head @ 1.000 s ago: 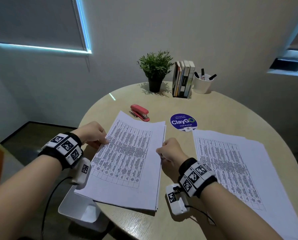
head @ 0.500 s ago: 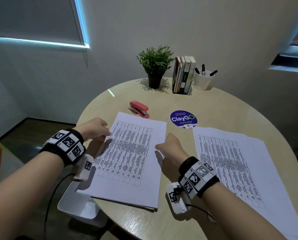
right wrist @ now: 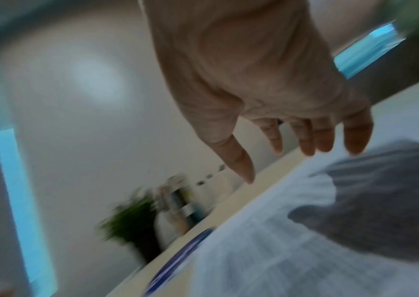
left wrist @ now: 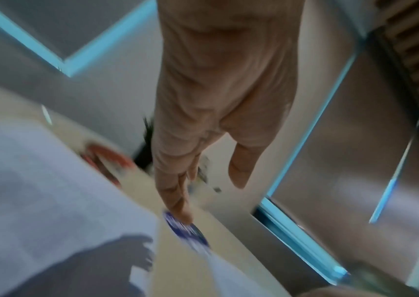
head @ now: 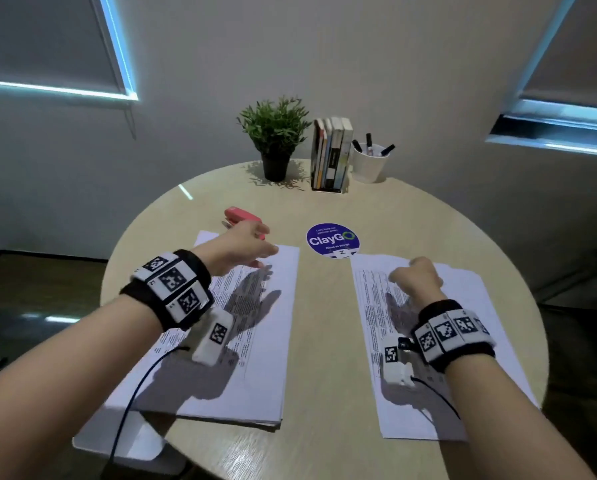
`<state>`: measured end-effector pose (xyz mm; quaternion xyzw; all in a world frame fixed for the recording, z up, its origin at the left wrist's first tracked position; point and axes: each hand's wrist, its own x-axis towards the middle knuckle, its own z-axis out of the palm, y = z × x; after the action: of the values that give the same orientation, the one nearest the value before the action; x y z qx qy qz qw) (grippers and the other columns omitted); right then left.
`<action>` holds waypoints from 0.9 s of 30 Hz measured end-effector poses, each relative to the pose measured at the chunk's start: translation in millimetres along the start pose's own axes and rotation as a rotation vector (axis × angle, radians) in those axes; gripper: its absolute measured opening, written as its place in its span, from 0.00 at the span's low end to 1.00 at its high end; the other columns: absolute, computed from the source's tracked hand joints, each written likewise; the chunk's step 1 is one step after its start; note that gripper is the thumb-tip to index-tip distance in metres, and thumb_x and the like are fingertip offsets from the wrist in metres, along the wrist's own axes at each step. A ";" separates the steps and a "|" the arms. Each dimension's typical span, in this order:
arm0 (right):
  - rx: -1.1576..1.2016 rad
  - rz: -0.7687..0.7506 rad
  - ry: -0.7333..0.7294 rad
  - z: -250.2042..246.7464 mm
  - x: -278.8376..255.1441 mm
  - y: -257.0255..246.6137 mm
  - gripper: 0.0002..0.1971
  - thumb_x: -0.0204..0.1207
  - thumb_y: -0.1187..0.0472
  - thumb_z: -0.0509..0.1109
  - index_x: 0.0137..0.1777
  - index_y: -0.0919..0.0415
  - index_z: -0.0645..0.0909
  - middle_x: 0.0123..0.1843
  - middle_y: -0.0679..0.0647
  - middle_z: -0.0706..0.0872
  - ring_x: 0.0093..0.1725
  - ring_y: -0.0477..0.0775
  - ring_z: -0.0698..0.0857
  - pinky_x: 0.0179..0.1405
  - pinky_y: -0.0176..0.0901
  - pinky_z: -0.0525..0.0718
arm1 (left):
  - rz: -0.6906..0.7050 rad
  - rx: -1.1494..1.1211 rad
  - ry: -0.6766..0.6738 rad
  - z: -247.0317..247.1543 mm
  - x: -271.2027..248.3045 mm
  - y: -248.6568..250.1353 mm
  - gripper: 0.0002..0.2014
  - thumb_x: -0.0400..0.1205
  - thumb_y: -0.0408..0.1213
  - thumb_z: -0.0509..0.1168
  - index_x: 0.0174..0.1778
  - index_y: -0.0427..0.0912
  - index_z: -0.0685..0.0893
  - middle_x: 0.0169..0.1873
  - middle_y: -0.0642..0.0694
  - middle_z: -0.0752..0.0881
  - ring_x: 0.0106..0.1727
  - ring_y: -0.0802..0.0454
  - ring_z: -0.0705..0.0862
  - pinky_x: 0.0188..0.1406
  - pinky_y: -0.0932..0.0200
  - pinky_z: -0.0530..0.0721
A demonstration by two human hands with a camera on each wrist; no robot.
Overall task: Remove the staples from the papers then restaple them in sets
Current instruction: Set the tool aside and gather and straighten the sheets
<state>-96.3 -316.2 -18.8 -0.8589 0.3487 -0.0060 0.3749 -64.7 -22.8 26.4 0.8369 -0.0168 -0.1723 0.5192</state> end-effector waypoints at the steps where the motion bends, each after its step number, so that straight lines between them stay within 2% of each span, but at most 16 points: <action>1: -0.028 0.066 0.047 -13.2 10.7 14.1 0.27 0.73 0.62 0.71 0.73 0.67 0.73 0.71 0.68 0.77 0.71 0.70 0.71 0.58 0.49 0.76 | -0.045 -0.100 -0.105 21.8 0.4 11.4 0.18 0.82 0.26 0.65 0.67 0.36 0.72 0.55 0.35 0.79 0.51 0.44 0.81 0.45 0.53 0.87; 3: -0.089 0.189 0.116 -37.9 22.4 40.5 0.30 0.70 0.58 0.74 0.71 0.68 0.73 0.71 0.69 0.76 0.70 0.70 0.72 0.66 0.55 0.78 | -0.155 -0.201 -0.284 68.5 3.8 27.3 0.07 0.84 0.26 0.62 0.53 0.39 0.72 0.41 0.37 0.77 0.41 0.46 0.78 0.40 0.53 0.86; 4: -0.111 0.256 0.134 -48.5 26.0 53.6 0.32 0.70 0.58 0.75 0.72 0.68 0.71 0.73 0.70 0.73 0.72 0.70 0.70 0.68 0.57 0.75 | -0.194 -0.197 -0.337 89.7 6.6 31.4 0.05 0.84 0.27 0.62 0.51 0.37 0.72 0.38 0.36 0.77 0.40 0.45 0.79 0.41 0.52 0.84; 5: -0.130 0.308 0.146 -57.3 29.9 66.0 0.33 0.71 0.58 0.76 0.74 0.68 0.68 0.75 0.71 0.69 0.74 0.70 0.67 0.70 0.59 0.73 | -0.212 -0.154 -0.367 107.7 10.0 33.8 0.07 0.85 0.29 0.63 0.55 0.32 0.72 0.43 0.31 0.81 0.45 0.40 0.83 0.45 0.50 0.82; 6: -0.144 0.349 0.150 -65.6 32.5 76.9 0.35 0.71 0.57 0.77 0.75 0.68 0.67 0.75 0.72 0.67 0.75 0.70 0.66 0.70 0.59 0.72 | -0.219 -0.107 -0.373 123.4 14.3 35.6 0.15 0.85 0.31 0.63 0.63 0.27 0.71 0.53 0.25 0.82 0.53 0.36 0.84 0.48 0.49 0.81; 7: -0.163 0.382 0.144 -72.5 35.1 86.3 0.37 0.70 0.56 0.77 0.75 0.68 0.66 0.75 0.72 0.67 0.75 0.70 0.67 0.71 0.59 0.72 | -0.206 -0.081 -0.347 136.5 17.9 36.9 0.20 0.84 0.32 0.64 0.68 0.26 0.69 0.61 0.24 0.79 0.58 0.36 0.82 0.46 0.51 0.80; 9: -0.200 0.403 0.121 -79.0 39.5 98.8 0.39 0.68 0.53 0.79 0.75 0.68 0.67 0.74 0.71 0.70 0.73 0.69 0.70 0.67 0.54 0.75 | -0.179 -0.096 -0.282 155.2 23.4 40.5 0.22 0.83 0.32 0.65 0.71 0.27 0.68 0.58 0.30 0.77 0.53 0.41 0.78 0.40 0.54 0.78; 12: -0.190 0.327 0.068 -73.1 44.2 97.1 0.36 0.63 0.49 0.81 0.69 0.65 0.76 0.70 0.66 0.79 0.68 0.68 0.76 0.56 0.47 0.78 | -0.195 -0.138 -0.218 173.0 29.8 44.4 0.19 0.83 0.30 0.64 0.68 0.30 0.67 0.48 0.38 0.74 0.54 0.44 0.75 0.53 0.48 0.79; 15: -0.167 0.181 -0.012 -54.3 53.2 83.5 0.37 0.52 0.49 0.83 0.62 0.65 0.82 0.64 0.65 0.84 0.63 0.68 0.82 0.63 0.57 0.83 | -0.231 -0.157 -0.178 174.4 30.4 45.7 0.16 0.83 0.30 0.64 0.63 0.31 0.69 0.50 0.38 0.74 0.56 0.42 0.76 0.55 0.48 0.79; 17: -0.209 0.144 -0.059 -46.1 44.7 66.8 0.38 0.55 0.51 0.85 0.65 0.65 0.80 0.66 0.64 0.83 0.66 0.69 0.80 0.65 0.57 0.81 | -0.239 -0.126 -0.134 169.1 32.5 44.8 0.11 0.81 0.31 0.66 0.55 0.30 0.73 0.48 0.38 0.75 0.49 0.42 0.77 0.52 0.48 0.80; 19: -0.277 0.146 -0.057 -40.5 37.8 57.7 0.36 0.59 0.53 0.86 0.66 0.64 0.78 0.67 0.64 0.81 0.68 0.68 0.77 0.61 0.50 0.78 | -0.283 -0.133 -0.130 164.4 34.6 41.6 0.17 0.80 0.33 0.67 0.60 0.30 0.73 0.48 0.37 0.78 0.47 0.41 0.79 0.56 0.45 0.83; 21: -0.299 0.137 -0.054 -34.5 39.9 55.2 0.34 0.59 0.54 0.87 0.64 0.64 0.79 0.67 0.64 0.82 0.68 0.68 0.77 0.57 0.49 0.77 | -0.321 -0.099 -0.152 160.1 37.2 39.5 0.24 0.79 0.36 0.69 0.68 0.31 0.72 0.59 0.34 0.81 0.56 0.38 0.83 0.63 0.44 0.81; 22: -0.302 0.138 -0.059 -32.0 40.4 54.4 0.33 0.59 0.55 0.88 0.63 0.64 0.79 0.66 0.65 0.82 0.68 0.68 0.77 0.56 0.49 0.77 | -0.323 -0.071 -0.151 158.0 38.0 38.9 0.25 0.79 0.37 0.69 0.70 0.31 0.72 0.63 0.35 0.81 0.59 0.38 0.82 0.64 0.46 0.81; 23: -0.309 0.136 -0.060 -30.0 39.8 52.9 0.33 0.59 0.56 0.88 0.62 0.64 0.79 0.67 0.65 0.81 0.68 0.68 0.77 0.56 0.49 0.77 | -0.323 -0.067 -0.146 156.1 35.8 40.5 0.25 0.80 0.37 0.69 0.71 0.32 0.71 0.63 0.36 0.81 0.56 0.41 0.84 0.60 0.49 0.82; 25: -0.323 0.122 -0.062 -28.4 37.5 50.9 0.32 0.58 0.56 0.88 0.60 0.64 0.79 0.66 0.65 0.81 0.68 0.68 0.77 0.58 0.50 0.78 | -0.337 -0.069 -0.148 153.2 36.7 40.2 0.25 0.82 0.36 0.67 0.72 0.33 0.70 0.55 0.37 0.81 0.43 0.46 0.86 0.47 0.54 0.81; 27: -0.321 0.110 -0.057 -27.8 39.3 52.1 0.32 0.57 0.55 0.89 0.59 0.63 0.80 0.65 0.65 0.82 0.67 0.69 0.77 0.58 0.50 0.78 | -0.353 -0.066 -0.164 151.7 39.4 40.8 0.20 0.82 0.36 0.68 0.67 0.33 0.74 0.52 0.36 0.84 0.47 0.45 0.83 0.51 0.53 0.78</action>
<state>-105.1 -382.5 -42.5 -0.8872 0.3809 0.0948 0.2426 -67.8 -180.7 -9.4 0.7926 0.0935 -0.3288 0.5049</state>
